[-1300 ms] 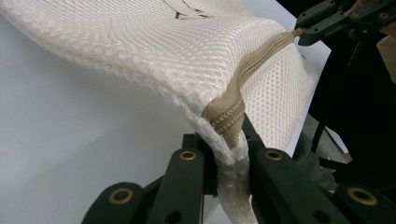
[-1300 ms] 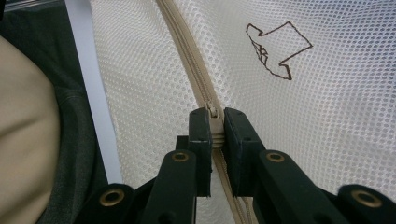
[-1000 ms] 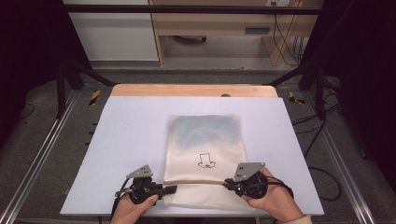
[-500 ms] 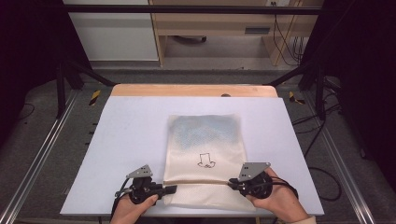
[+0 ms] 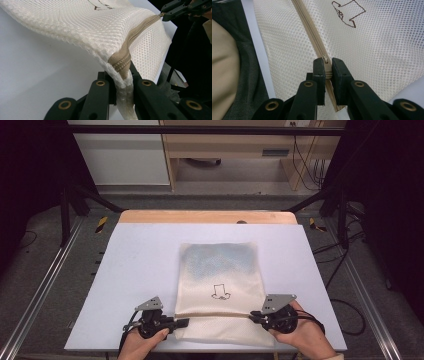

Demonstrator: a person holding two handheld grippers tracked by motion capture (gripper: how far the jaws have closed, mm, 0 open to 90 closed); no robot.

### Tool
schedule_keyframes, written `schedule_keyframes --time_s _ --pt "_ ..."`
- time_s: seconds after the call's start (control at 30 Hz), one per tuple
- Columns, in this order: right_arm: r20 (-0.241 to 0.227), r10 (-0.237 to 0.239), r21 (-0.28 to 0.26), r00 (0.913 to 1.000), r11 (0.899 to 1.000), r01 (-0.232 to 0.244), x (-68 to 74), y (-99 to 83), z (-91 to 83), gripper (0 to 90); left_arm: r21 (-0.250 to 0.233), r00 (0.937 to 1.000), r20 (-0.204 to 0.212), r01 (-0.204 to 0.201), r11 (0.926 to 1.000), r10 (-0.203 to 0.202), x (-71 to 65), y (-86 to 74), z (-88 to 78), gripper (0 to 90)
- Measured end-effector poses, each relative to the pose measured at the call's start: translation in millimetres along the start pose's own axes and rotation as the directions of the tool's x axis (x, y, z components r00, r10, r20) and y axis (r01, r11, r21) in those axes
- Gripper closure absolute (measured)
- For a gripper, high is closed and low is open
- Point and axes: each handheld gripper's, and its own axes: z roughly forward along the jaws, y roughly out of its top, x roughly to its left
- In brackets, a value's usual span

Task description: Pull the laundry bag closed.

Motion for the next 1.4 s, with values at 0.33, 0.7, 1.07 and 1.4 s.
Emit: schedule_keyframes --time_s 0.33,0.7,1.07,1.4 --pt "0.008 0.010 0.002 0.9999 1.000 -0.010 -2.6 -4.3 -2.1 82.0 0.004 1.0000 0.004 0.003 1.0000 -0.003 0.4 -0.6 0.6 83.8" --pt "0.006 0.014 -0.006 0.9999 1.000 -0.014 -4.2 -6.1 -4.2 82.0 -0.002 1.0000 0.006 0.007 1.0000 -0.007 0.8 -0.4 0.1 83.8" --pt "0.019 0.034 -0.012 0.9992 0.999 -0.034 -7.1 -13.0 -10.2 82.1 0.000 1.0000 0.004 0.004 1.0000 -0.004 0.6 -0.7 0.8 83.7" --pt "0.027 0.044 -0.013 0.9987 0.999 -0.043 -8.8 -18.0 -14.2 82.0 0.000 1.0000 0.002 0.003 1.0000 -0.003 0.7 -0.5 0.7 83.7"
